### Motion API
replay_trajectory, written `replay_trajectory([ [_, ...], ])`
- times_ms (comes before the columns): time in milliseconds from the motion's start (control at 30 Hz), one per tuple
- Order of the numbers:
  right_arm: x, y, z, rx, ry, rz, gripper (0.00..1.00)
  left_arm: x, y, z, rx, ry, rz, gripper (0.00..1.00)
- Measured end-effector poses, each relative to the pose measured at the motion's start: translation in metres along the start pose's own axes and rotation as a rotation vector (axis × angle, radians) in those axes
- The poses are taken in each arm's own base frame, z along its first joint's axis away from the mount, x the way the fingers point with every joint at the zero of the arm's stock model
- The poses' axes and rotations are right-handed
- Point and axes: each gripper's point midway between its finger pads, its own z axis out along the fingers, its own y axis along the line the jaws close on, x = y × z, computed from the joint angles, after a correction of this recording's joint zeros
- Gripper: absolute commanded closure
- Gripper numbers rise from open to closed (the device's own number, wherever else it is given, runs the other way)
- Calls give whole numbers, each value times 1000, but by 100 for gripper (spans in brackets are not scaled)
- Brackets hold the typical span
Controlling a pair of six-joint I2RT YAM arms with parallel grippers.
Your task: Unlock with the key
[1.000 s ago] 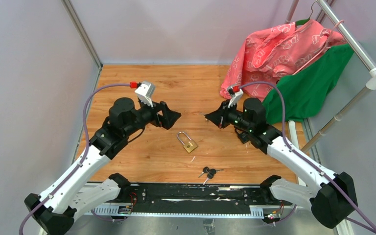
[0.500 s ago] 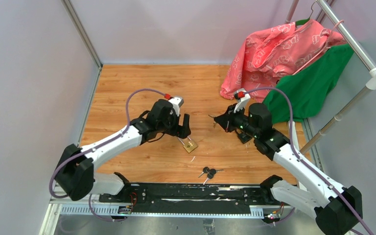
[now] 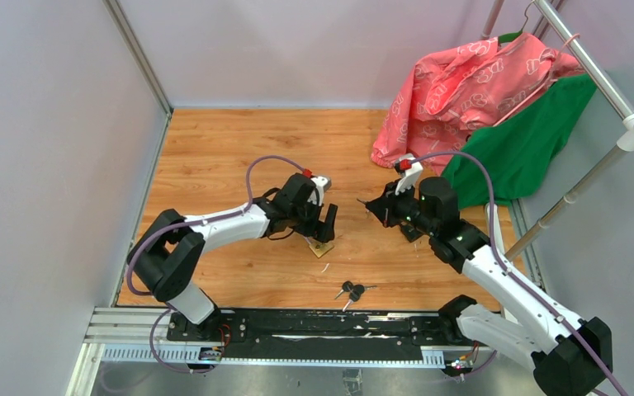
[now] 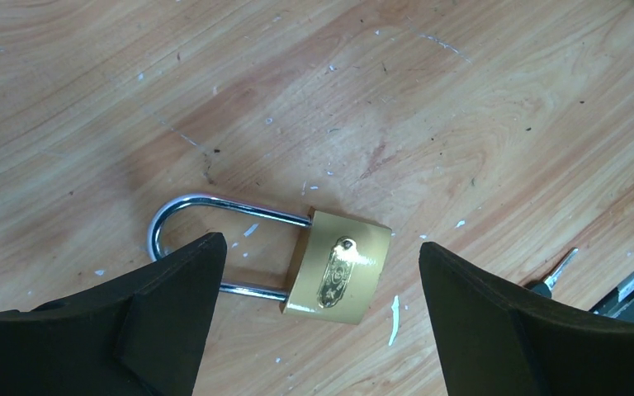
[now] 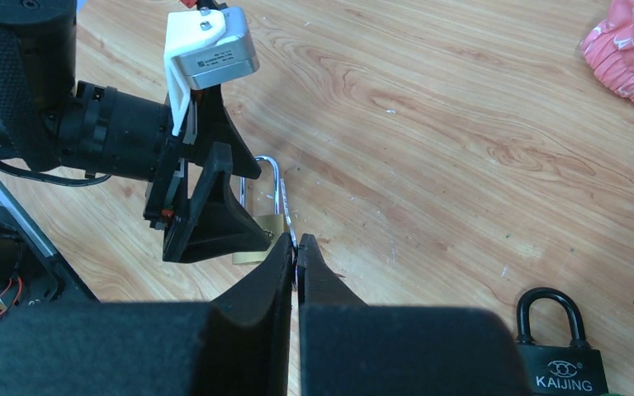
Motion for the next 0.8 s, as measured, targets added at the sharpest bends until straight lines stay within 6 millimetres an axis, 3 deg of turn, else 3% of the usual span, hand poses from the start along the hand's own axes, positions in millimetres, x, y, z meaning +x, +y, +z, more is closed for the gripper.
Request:
replay_trajectory([
  [400,3,-1,1,2,13,-1,100,18,-5,13,2,47,16,10],
  [633,6,-2,1,5,25,-2,100,46,-7,3,2,71,24,11],
  [800,6,-2,1,5,26,-3,100,54,-7,-4,0,73,18,12],
])
